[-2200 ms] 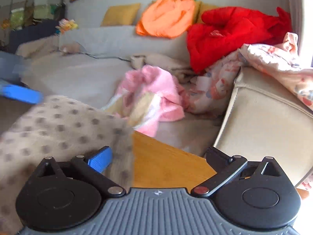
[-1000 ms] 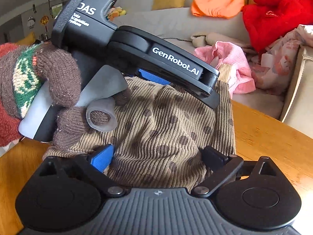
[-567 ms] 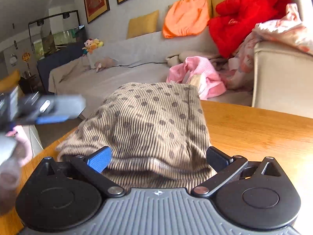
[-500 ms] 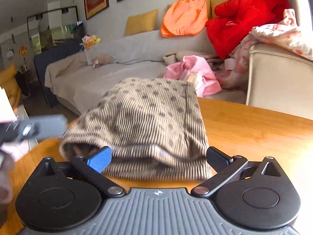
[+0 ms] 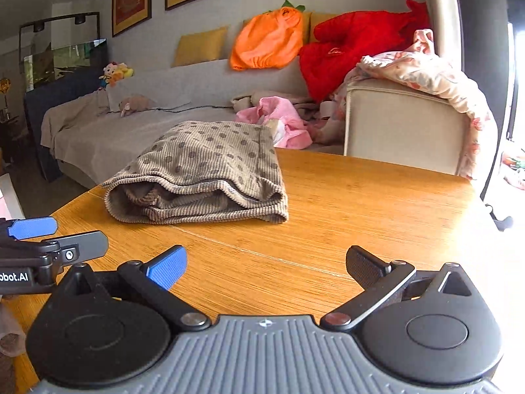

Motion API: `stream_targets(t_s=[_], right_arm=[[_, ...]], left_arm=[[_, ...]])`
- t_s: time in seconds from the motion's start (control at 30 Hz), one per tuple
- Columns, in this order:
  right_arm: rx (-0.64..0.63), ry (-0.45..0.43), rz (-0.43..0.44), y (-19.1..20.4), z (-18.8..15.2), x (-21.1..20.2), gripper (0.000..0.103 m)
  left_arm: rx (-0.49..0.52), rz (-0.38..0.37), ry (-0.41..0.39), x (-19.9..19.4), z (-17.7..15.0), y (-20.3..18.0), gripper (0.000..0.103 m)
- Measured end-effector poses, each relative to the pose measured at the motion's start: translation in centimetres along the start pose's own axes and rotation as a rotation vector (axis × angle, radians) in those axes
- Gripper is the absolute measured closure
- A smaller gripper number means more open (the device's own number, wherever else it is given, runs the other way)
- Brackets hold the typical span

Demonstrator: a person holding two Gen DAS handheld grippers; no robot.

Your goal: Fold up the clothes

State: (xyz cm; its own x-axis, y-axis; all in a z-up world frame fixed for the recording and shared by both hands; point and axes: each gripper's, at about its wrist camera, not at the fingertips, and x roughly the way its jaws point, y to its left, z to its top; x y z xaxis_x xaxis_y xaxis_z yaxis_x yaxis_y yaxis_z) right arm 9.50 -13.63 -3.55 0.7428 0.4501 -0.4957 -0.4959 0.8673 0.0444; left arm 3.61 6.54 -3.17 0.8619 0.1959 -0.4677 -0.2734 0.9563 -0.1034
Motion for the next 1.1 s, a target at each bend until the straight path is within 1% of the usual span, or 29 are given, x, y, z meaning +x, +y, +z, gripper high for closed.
stream_targets(t_s=[0.07, 0.27, 0.57, 1.1], right_arm=[[-0.001, 0.017, -0.01, -0.1, 0.1, 0.2, 0.0], [-0.034, 0.082, 0.015, 0.2, 0.3, 1.5, 0.0], [-0.043, 0.045, -0.001, 0.5, 0.2, 1.0, 0.0], [-0.007, 0.021, 0.015, -0.1, 0.1, 0.6, 0.0]], left_arm=[[-0.013, 0.006, 0.003, 0.0, -0.1, 0.3, 0.0], [-0.021, 0.029, 0.025, 0.4, -0.1, 0.4, 0.0], [-0.026, 0.033, 0.058, 0.9, -0.1, 0.4, 0.0], [-0.023, 0.036, 0.057, 0.9, 0.0, 0.3, 0.0]])
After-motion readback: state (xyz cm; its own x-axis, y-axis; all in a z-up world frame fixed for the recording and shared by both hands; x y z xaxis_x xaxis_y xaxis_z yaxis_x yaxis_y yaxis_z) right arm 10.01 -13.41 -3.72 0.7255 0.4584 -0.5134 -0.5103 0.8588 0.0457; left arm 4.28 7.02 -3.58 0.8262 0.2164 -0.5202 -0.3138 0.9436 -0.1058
